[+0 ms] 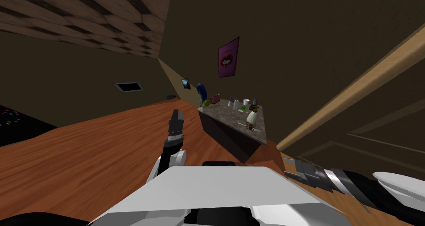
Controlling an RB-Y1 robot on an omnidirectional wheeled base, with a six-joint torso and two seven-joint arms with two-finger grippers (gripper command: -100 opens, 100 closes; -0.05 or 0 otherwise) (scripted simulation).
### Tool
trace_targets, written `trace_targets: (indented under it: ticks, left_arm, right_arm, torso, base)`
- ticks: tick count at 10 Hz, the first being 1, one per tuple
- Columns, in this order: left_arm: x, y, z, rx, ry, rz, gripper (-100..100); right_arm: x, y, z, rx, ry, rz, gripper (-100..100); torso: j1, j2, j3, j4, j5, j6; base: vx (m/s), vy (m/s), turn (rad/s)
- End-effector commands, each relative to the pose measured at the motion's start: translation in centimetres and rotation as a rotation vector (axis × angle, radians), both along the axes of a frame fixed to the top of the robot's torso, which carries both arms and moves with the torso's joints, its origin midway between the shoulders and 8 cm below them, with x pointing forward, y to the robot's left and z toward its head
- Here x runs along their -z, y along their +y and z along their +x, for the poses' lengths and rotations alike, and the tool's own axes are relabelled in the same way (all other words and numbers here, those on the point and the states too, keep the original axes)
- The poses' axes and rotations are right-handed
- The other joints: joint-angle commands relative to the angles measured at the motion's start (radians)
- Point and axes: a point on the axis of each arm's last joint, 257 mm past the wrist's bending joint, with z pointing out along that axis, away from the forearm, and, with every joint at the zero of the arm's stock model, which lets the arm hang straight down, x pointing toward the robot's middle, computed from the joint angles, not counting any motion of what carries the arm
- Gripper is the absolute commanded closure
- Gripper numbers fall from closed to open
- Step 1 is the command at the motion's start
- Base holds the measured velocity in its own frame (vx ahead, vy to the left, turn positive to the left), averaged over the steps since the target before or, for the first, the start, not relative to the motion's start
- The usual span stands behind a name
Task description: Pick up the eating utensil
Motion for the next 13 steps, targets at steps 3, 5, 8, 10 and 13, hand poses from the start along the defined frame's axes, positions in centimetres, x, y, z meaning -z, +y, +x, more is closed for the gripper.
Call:
trace_targets:
  ticks: [3, 5, 8, 10, 13]
  left_arm:
    - [0.0, 0.0, 0.0, 0.000, 0.000, 0.000, 0]
    - [0.0, 0.0, 0.0, 0.000, 0.000, 0.000, 0]
    - [0.0, 0.0, 0.0, 0.000, 0.000, 0.000, 0]
    - [0.0, 0.0, 0.0, 0.000, 0.000, 0.000, 0]
    - [0.0, 0.0, 0.0, 0.000, 0.000, 0.000, 0]
  right_arm:
    - [-0.3, -4.1, -1.5, -0.017, 0.066, -0.124, -100]
    - [-0.6, -6.9, -2.5, -0.032, 0.111, -0.212, -100]
    - [-1.3, -10.5, -3.7, -0.058, 0.167, -0.325, -100]
    - [-1.8, -12.3, -4.3, -0.076, 0.197, -0.384, -100]
    - [-2.5, -14.3, -4.9, -0.107, 0.234, -0.451, -100]
  torso:
    - [0.001, -0.002, -0.001, -0.001, 0.000, 0.000]
    - [0.001, -0.005, -0.003, -0.001, 0.000, 0.000]
    - [0.001, -0.008, -0.005, -0.002, 0.000, 0.000]
    - [0.001, -0.005, -0.003, -0.001, 0.000, 0.000]
    - [0.004, -0.002, -0.002, -0.001, 0.001, 0.000]
  base:
    - [0.129, 0.046, 0.131]
    - [0.175, 0.050, 0.176]
    - [0.194, 0.036, 0.160]
    - [0.141, 0.025, 0.143]
    - [0.117, 0.054, 0.120]
